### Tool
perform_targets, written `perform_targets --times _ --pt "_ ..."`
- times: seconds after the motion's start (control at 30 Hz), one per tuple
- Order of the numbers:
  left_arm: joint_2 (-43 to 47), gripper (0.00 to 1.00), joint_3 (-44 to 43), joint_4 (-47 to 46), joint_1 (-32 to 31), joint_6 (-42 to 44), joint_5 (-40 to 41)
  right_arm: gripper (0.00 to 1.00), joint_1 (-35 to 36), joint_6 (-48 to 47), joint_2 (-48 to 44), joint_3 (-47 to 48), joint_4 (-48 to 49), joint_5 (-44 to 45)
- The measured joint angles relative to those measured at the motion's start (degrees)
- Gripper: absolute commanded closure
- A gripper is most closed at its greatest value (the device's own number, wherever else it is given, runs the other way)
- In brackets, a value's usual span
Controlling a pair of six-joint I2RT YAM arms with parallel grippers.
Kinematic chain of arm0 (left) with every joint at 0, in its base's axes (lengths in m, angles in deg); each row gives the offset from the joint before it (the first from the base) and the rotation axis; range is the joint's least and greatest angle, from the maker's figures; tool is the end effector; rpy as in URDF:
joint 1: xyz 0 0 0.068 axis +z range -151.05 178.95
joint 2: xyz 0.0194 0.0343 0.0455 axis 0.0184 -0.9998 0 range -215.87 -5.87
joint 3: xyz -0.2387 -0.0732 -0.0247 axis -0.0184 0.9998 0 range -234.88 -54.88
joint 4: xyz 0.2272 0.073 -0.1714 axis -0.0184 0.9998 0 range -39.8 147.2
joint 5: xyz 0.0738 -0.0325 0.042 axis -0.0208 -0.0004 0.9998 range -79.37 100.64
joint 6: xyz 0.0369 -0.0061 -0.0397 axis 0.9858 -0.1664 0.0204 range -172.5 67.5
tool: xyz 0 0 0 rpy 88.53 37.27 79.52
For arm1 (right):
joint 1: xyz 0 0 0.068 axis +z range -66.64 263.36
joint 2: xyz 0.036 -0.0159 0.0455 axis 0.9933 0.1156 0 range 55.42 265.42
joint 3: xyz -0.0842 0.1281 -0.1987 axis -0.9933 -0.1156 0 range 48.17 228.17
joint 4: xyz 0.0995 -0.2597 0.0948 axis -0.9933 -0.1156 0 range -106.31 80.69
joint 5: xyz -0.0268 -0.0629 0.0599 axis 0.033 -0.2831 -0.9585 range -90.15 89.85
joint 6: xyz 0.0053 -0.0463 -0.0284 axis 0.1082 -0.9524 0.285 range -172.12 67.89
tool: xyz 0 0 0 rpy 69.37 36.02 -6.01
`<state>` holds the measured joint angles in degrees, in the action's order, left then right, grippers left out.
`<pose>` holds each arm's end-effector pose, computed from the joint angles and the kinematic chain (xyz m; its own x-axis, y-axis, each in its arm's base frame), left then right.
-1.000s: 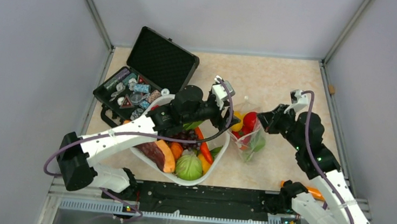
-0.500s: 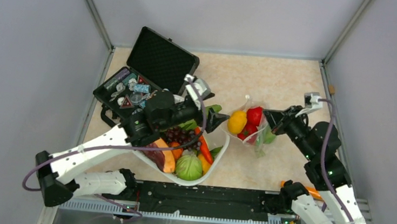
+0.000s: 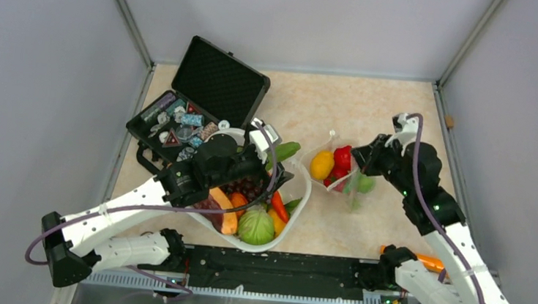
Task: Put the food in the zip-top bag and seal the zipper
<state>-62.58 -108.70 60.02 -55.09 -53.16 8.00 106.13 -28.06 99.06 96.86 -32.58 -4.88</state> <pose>0.1616 -0.2255 0.3368 -0.1387 0.1716 -0.9753 0.8333 0.5523 -0.0213 0.2045 0.0891 0.3299 -0.4498 0.2517 -0.8569 -0.3006 0.8609 0.4106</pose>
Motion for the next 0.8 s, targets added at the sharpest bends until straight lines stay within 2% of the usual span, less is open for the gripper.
perform_targets --times 0.13,0.33,0.6,0.8 --pt "0.39 0.01 0.61 1.90 0.00 -0.17 0.85 1.00 0.00 0.61 -6.78 -2.54 3.89 -3.02" --pt "1.68 0.01 1.01 2.16 0.63 1.42 5.49 1.00 0.00 1.68 -9.64 -2.64 6.51 -1.97" --pt "-4.09 0.01 -0.31 7.69 1.46 2.14 -1.49 1.00 0.00 3.76 -5.95 -3.87 3.04 0.13" --pt "-4.42 0.01 -0.50 13.40 1.44 2.32 -5.92 1.00 0.00 4.24 -6.45 -4.44 2.10 0.66"
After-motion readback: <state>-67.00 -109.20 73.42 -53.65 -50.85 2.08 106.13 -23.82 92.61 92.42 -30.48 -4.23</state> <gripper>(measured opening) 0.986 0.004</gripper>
